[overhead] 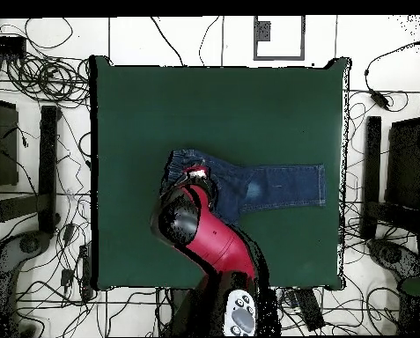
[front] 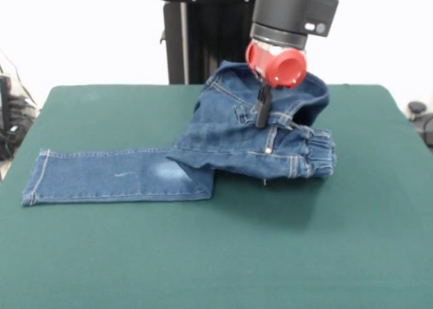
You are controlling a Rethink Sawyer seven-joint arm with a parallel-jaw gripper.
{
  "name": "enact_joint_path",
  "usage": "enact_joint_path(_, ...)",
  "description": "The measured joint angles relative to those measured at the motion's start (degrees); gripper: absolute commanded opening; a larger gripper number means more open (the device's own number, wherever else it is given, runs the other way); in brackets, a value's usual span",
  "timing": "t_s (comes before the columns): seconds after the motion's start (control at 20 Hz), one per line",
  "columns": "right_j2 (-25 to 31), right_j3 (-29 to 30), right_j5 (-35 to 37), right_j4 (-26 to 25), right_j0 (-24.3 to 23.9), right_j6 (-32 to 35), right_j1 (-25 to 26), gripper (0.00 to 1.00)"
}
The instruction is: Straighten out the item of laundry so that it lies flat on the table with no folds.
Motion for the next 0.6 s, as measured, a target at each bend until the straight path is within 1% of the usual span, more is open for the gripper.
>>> enact_joint_path(0.6,2.9,0.4,-1.2,-0.8,-2.6,0.0,1.3,0.0)
